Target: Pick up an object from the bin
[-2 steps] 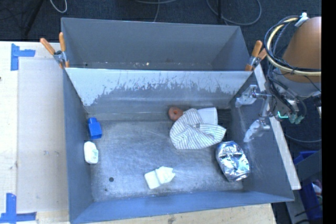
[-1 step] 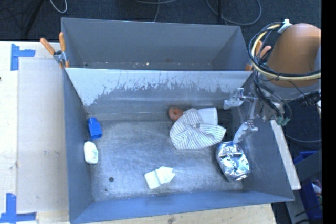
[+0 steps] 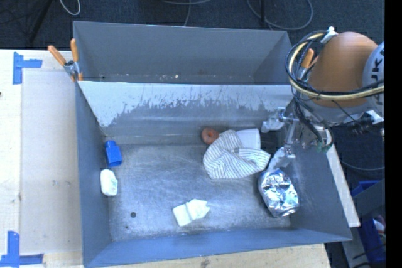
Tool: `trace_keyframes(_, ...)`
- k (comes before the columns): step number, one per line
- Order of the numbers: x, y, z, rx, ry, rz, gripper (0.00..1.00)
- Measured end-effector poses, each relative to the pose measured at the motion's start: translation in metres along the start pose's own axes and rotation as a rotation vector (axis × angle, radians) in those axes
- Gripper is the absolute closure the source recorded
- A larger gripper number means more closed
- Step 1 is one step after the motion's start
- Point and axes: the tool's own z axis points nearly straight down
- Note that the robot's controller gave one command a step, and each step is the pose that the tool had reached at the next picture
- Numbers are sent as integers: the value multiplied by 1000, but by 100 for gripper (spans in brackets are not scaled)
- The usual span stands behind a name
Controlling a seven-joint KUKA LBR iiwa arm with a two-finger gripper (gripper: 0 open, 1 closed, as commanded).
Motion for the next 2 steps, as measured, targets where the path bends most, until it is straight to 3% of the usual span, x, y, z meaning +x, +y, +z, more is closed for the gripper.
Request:
trace_keyframes(1, -12, 14, 20, 0, -3, 93, 0)
trace_keyframes(2, -12, 63, 38, 0, -1, -429, 100)
